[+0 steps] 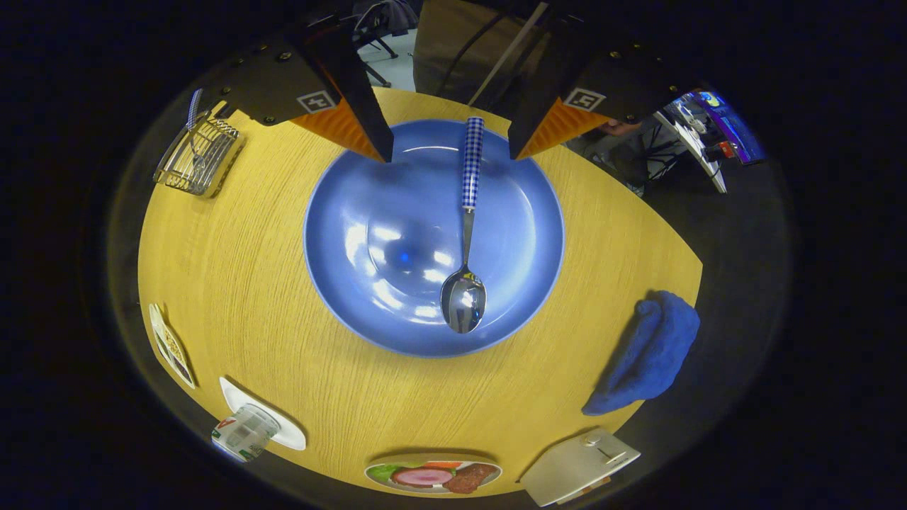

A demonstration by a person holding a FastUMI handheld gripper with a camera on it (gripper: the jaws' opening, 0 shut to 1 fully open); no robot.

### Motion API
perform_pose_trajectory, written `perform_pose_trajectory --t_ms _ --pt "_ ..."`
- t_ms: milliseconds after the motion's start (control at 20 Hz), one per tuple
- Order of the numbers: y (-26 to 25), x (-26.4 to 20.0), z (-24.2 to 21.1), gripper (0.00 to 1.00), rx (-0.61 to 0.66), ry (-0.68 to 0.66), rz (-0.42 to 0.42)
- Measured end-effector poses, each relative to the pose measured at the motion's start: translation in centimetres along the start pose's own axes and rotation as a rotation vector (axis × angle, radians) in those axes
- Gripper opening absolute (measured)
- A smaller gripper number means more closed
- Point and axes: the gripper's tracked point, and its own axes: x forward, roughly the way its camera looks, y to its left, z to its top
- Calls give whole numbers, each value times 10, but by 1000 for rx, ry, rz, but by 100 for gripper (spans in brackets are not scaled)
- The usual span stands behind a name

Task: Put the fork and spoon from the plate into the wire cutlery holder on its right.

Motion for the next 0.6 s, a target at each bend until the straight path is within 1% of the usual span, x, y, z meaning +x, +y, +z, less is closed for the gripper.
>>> perform_pose_trajectory --t_ms 50,150,200,300,350,400,450,500,550,600 --pt "-1 4 0 100 5 9 -6" --pt "4 12 2 100 23 7 9" --pt "8 16 2 96 29 12 19" --pt "12 23 -1 85 21 36 27" --pt "14 21 2 86 24 39 36" --pt "13 30 2 64 37 21 25" --pt "11 20 7 43 25 30 6" --pt "10 33 0 22 6 44 -5" --pt "8 32 -1 25 -10 56 -7" --pt "9 39 -6 27 -11 71 -7"
